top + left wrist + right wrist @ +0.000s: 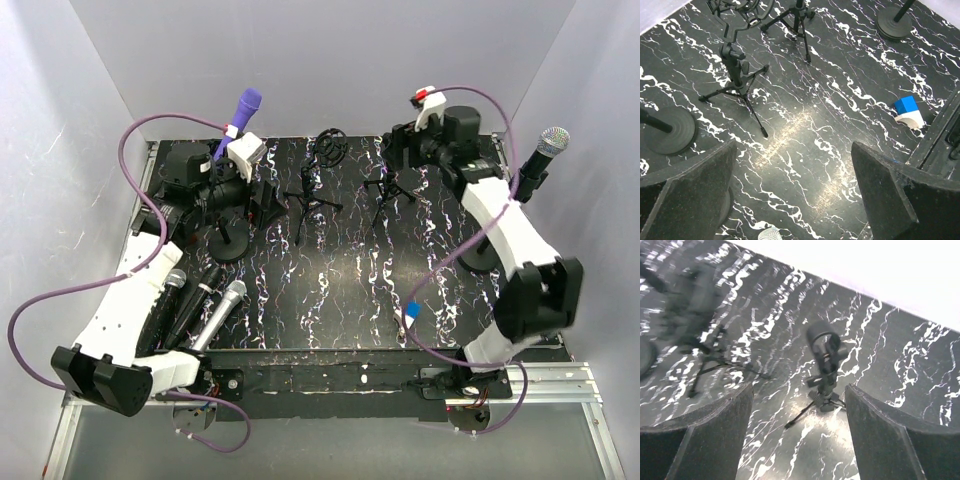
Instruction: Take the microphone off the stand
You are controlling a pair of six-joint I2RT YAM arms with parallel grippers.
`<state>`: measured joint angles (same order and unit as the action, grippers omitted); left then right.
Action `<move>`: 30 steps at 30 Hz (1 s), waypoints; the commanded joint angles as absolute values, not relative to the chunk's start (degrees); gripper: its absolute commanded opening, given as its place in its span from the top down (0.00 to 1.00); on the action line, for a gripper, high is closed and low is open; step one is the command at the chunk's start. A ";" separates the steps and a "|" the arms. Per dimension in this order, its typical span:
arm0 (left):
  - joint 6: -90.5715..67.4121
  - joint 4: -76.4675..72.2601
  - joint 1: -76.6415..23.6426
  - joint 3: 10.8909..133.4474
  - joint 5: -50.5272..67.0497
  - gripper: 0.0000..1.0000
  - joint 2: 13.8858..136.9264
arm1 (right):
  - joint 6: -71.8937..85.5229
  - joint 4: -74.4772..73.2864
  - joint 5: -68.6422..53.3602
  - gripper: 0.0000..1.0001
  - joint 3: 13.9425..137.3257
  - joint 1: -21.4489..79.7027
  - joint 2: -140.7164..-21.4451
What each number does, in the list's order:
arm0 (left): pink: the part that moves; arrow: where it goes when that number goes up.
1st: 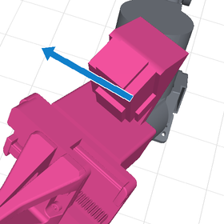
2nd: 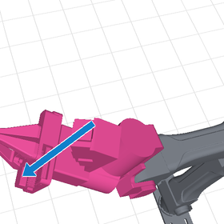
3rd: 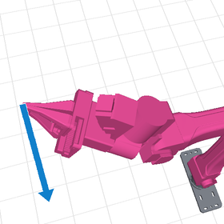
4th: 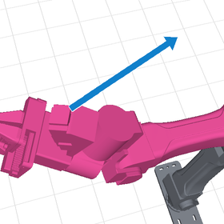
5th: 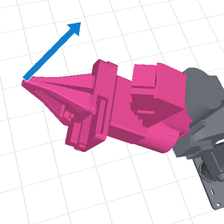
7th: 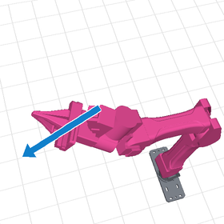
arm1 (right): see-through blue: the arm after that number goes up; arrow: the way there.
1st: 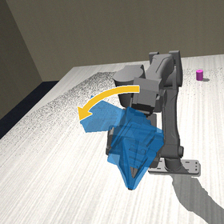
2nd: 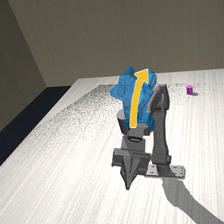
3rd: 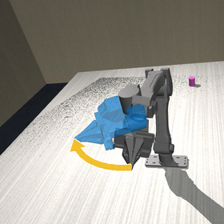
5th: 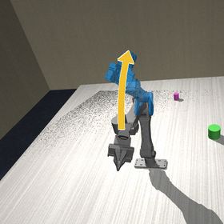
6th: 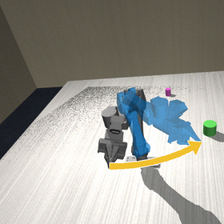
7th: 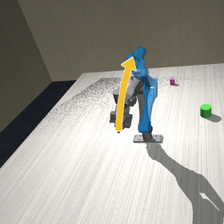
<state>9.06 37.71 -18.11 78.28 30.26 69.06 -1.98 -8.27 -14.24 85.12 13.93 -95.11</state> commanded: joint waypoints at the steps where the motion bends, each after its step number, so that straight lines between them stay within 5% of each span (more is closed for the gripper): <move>1: 7.65 37.18 -17.93 80.51 33.13 0.02 70.40 | -5.52 -11.14 -21.08 0.20 84.20 13.62 -78.69; 7: 3.70 35.60 -18.02 81.83 33.49 0.02 73.83 | -13.17 -27.32 -21.90 0.20 83.76 13.71 -61.73; 15: 0.44 35.33 -18.02 81.21 39.98 0.02 76.99 | -16.26 -37.78 3.56 0.16 83.93 9.76 -45.18; 22: -0.26 34.11 -18.72 83.06 50.00 0.02 81.12 | -4.86 -43.32 9.59 0.16 87.88 -2.78 -48.76; 30: -0.27 32.17 -20.04 80.25 40.79 0.02 78.31 | 2.37 -40.70 6.41 0.17 91.76 -10.72 -57.39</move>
<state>-0.86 33.52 -19.16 80.73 43.66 81.73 -2.00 -43.46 5.78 90.30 -9.54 -56.03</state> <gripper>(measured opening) 0.981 0.832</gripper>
